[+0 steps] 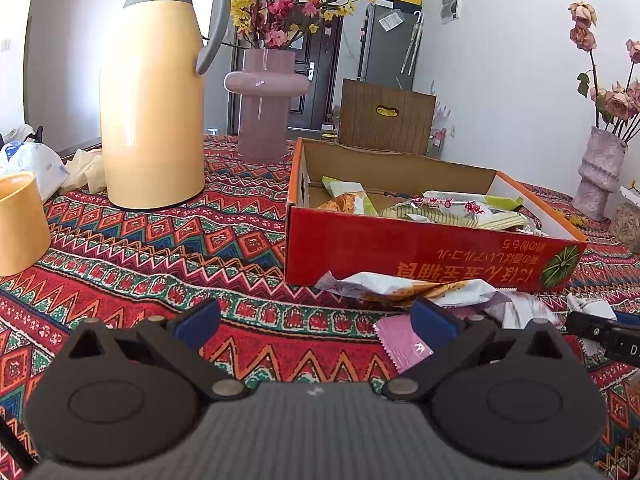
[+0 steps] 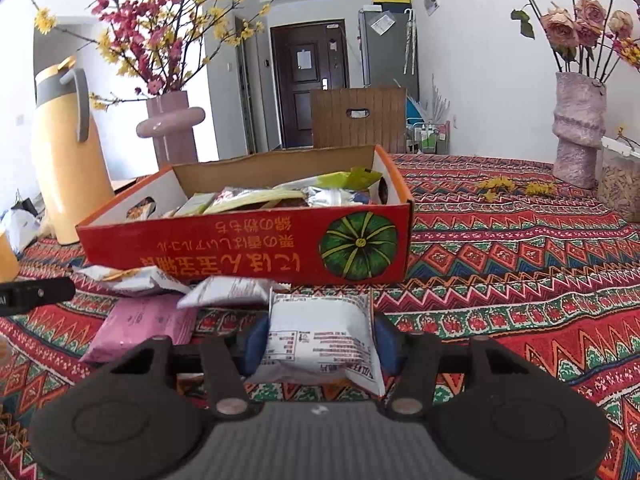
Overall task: Organize snacks
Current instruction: 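Grasp the pink packet with the left gripper while the right gripper holds its packet, then carry both packets into the cardboard box and open both grippers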
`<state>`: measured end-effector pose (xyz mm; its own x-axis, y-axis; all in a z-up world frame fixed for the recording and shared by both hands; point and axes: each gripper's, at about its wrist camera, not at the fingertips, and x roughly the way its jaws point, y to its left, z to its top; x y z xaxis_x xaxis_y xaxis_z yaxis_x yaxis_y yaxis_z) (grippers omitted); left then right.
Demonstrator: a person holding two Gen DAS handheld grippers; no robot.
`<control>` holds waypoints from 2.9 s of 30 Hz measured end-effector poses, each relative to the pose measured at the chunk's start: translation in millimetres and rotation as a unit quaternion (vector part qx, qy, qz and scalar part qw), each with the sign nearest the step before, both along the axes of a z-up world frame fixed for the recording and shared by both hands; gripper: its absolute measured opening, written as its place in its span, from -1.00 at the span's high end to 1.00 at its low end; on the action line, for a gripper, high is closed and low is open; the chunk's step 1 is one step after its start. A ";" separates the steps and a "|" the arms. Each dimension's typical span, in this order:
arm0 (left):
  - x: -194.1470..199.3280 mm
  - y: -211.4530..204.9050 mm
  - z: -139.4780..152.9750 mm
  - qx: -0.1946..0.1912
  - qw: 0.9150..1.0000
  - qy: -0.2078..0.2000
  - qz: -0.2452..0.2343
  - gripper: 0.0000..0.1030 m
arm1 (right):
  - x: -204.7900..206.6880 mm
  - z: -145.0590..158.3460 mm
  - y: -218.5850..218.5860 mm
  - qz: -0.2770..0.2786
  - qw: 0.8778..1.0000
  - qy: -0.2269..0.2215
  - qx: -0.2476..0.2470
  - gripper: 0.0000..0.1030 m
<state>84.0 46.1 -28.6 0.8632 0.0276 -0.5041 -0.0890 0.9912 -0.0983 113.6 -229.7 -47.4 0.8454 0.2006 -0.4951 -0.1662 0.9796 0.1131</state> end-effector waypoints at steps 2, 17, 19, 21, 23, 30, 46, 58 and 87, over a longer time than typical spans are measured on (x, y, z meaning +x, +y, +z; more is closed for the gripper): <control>0.1 -0.3 0.0 0.001 1.000 0.000 0.001 -1.00 | -0.5 0.2 0.0 0.001 1.000 -0.003 0.000 -0.05; 11.4 -5.7 -2.8 0.022 0.999 0.039 -0.003 -1.00 | -6.3 1.1 -3.0 -0.001 1.000 -0.017 0.013 -0.06; 14.4 -7.4 -0.6 0.021 0.998 0.051 -0.005 -1.00 | -7.0 1.0 -3.1 0.000 1.000 -0.018 0.014 -0.07; 16.7 -10.7 3.3 0.010 0.998 0.060 -0.012 -1.00 | -8.0 1.2 -3.9 0.000 1.000 -0.019 0.017 -0.07; 18.4 -18.4 7.6 0.007 0.998 0.064 -0.021 -1.00 | -8.5 1.5 -4.3 0.001 1.000 -0.020 0.019 -0.07; 35.5 -54.1 8.4 0.013 0.994 0.104 -0.045 -1.00 | -11.1 2.9 -5.1 0.004 0.999 -0.027 0.024 -0.09; 64.5 -92.0 -14.0 0.016 0.982 0.184 -0.030 -1.00 | -12.1 2.5 -5.1 0.005 0.999 -0.028 0.024 -0.09; 58.0 -96.6 -11.4 0.041 0.984 0.171 -0.040 -0.69 | -11.7 2.6 -4.3 0.005 0.999 -0.026 0.023 -0.10; 12.1 -76.2 1.7 0.056 0.991 0.099 -0.067 -0.34 | -12.7 0.8 -5.6 0.003 0.999 -0.028 0.022 -0.10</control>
